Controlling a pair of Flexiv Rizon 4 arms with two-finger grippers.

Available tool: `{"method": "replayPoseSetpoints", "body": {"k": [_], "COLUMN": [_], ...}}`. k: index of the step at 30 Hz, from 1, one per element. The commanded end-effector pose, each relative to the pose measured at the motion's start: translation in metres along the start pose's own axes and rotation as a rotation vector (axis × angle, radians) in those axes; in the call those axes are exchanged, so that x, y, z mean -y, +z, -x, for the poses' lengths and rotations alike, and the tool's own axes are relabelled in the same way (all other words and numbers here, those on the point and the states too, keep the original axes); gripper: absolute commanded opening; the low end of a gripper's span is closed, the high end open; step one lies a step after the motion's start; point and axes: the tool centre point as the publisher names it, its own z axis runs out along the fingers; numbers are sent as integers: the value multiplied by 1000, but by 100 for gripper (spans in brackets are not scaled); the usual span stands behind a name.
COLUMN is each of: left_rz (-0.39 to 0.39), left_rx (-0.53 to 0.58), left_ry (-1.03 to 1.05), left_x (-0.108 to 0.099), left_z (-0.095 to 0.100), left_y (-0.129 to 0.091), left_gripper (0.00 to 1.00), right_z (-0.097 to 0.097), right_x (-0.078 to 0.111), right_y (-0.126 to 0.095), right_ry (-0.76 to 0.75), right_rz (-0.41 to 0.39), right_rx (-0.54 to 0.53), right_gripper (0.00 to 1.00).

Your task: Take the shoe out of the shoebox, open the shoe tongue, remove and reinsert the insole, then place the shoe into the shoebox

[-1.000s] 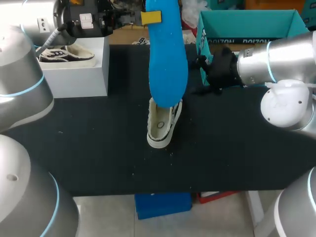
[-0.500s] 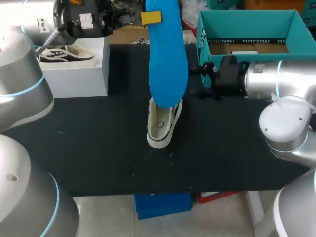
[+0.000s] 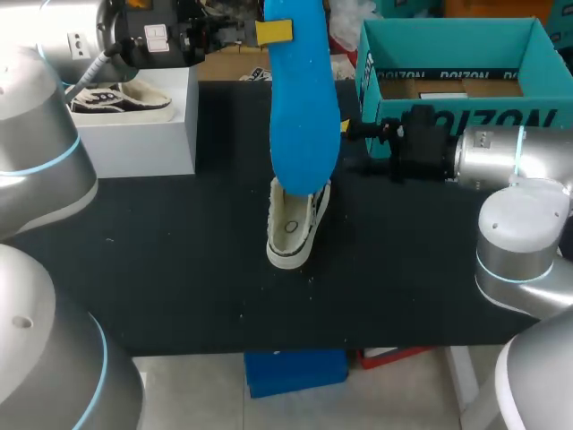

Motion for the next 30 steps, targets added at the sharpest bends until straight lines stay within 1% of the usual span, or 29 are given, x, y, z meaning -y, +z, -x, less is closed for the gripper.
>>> {"method": "replayPoseSetpoints", "body": {"k": [1, 2, 5, 7, 8, 9, 10, 11, 29, 30], "left_rz": [33, 58, 127, 204, 201, 200, 225, 219, 219, 215], "left_rx": [44, 67, 82, 129, 161, 161, 175, 195, 195, 153], "left_ry": [216, 351, 740, 1005, 1087, 1115, 1132, 1069, 1069, 1164], "left_x": [-3, -5, -19, -34, -40, -46, -53, -56, -56, -65], "left_z": [0, -2, -13, -14, -14, -13, -9, -5, -5, -13], "left_y": [1, 1, 0, -2, -4, -5, -5, -6, -6, -6], "left_gripper": [0, 0, 0, 0, 0, 0, 0, 0, 0, 0], "right_z": [2, 2, 2, 2, 2, 2, 2, 2, 2, 2], "right_x": [1, 1, 1, 1, 1, 1, 1, 1, 1, 1], "right_y": [-4, -4, -4, -4, -4, -4, -4, -4, -4, -4], "right_ry": [-1, -1, -1, -1, -1, -1, -1, -1, -1, -1], "right_rz": [2, 2, 2, 2, 2, 2, 2, 2, 2, 2], "right_rx": [-94, -94, -94, -94, -94, -94, -94, -94, -94, -94], "right_gripper": [100, 100, 100, 100, 100, 100, 100, 100, 100, 100]}}
